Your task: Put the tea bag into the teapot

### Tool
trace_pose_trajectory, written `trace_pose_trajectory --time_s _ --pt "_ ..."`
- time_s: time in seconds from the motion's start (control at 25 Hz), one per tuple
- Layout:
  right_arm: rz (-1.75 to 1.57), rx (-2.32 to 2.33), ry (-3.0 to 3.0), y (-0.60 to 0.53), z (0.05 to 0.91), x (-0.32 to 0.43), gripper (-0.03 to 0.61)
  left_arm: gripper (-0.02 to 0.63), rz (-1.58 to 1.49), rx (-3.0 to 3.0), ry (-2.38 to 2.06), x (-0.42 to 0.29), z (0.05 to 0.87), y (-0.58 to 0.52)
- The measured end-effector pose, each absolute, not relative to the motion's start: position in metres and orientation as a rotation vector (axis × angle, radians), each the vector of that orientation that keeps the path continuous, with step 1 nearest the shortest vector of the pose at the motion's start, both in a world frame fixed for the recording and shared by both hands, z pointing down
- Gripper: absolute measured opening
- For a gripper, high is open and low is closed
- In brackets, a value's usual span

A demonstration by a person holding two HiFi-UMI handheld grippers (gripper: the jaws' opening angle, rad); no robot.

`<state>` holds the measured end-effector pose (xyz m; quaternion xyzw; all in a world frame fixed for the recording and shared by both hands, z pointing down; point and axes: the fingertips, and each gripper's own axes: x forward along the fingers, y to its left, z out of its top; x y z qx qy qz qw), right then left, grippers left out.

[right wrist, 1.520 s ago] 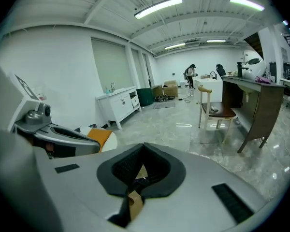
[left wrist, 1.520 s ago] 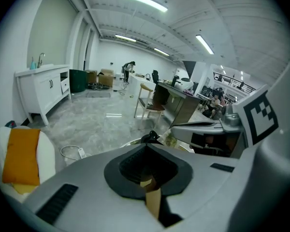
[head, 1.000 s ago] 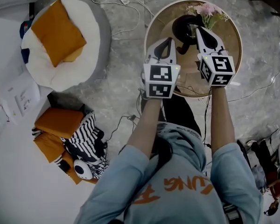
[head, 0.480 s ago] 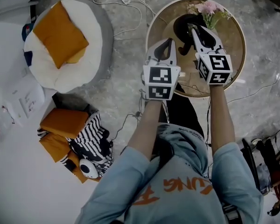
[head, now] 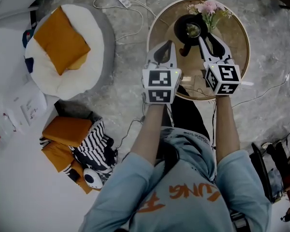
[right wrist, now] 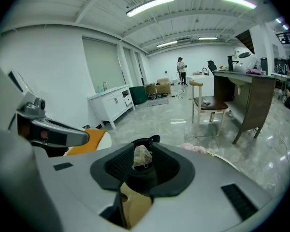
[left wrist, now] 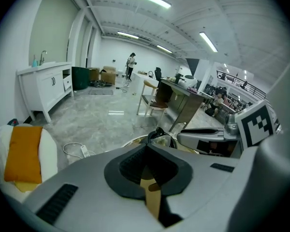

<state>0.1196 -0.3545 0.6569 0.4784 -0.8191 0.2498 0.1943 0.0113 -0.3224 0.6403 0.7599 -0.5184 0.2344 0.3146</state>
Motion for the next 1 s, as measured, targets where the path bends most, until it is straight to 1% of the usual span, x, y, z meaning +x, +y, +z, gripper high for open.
trace_pose_trajectory --time_s 0.2,0.48,0.76,1.0 --pt "0.729 1.399 -2.294 -0.335 0.631 0.137 0.115 0.025 0.57 2.036 -1.388 0.019 0.608 -0.319" --pt "0.778 1.53 -2.35 -0.31 0.574 0.151 0.014 0.025 0.369 2.064 -1.396 0.027 0.541 -0.302" --pt "0.792 1.65 -2.448 -0.303 0.504 0.151 0.012 0.025 0.278 2.156 -1.446 0.019 0.483 -0.293" --pt "0.559 1.638 -2.486 -0.315 0.436 0.144 0.012 0.025 0.188 2.263 -1.555 0.003 0.41 -0.311"
